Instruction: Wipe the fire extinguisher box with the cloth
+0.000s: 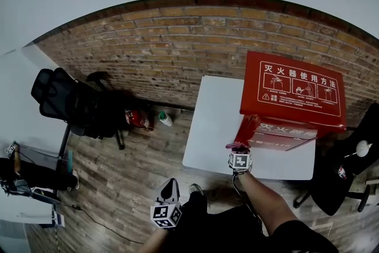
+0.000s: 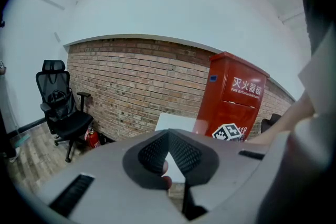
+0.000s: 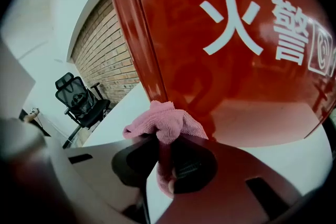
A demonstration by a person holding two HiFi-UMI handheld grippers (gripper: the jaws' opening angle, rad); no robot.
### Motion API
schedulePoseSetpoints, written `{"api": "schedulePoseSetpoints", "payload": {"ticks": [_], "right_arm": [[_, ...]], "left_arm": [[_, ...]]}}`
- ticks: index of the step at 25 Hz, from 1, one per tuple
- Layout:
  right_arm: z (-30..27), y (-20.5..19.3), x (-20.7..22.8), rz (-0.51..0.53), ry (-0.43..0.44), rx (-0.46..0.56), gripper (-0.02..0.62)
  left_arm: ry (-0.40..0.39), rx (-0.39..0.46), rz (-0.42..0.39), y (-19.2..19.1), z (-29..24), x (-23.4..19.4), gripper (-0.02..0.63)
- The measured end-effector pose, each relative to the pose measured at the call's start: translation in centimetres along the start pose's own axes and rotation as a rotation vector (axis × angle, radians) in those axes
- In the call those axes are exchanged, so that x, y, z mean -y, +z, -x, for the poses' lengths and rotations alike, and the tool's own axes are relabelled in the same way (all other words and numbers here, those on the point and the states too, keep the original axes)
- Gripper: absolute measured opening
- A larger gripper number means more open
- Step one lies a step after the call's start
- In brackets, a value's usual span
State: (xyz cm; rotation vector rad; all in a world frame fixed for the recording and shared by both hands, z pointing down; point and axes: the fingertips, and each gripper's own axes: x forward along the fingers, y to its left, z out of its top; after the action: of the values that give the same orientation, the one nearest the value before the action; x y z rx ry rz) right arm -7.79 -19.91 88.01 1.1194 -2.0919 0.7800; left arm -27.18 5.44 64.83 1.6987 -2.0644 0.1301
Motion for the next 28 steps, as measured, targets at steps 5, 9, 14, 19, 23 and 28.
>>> {"api": "schedulePoseSetpoints", "payload": {"ticks": [5, 9, 14, 19, 23, 28], "right_arm": [[-0.4, 0.5, -2.5, 0.059, 0.082, 0.015, 0.064], [1.1, 1.3, -4.6, 0.122, 0.150, 0.044, 0.066], [7.1, 3.4, -6.3, 0.181, 0.270, 0.155, 0.066], [15.1, 6.2, -6.1, 0.239, 0.331, 0.293, 0.065], [20.9, 8.1, -4.7, 0.238, 0.328, 0.395, 0.064], [27.6, 10.2, -2.6, 0.224, 0.289, 0.506, 0.064]], "left_arm": [[0.019, 0.001, 0.021, -0.2, 0.4, -0.9, 0.017], [0.012, 0.008, 0.020, 0.3, 0.4, -0.8, 0.017], [-0.043, 0.016, 0.006, 0.9, -1.2, 1.0, 0.017], [-0.165, 0.043, -0.044, 2.4, -3.6, 5.7, 0.017], [-0.296, 0.060, -0.079, 4.1, -5.4, 10.8, 0.017], [-0.448, 0.090, -0.100, 6.6, -6.2, 16.6, 0.017]]}}
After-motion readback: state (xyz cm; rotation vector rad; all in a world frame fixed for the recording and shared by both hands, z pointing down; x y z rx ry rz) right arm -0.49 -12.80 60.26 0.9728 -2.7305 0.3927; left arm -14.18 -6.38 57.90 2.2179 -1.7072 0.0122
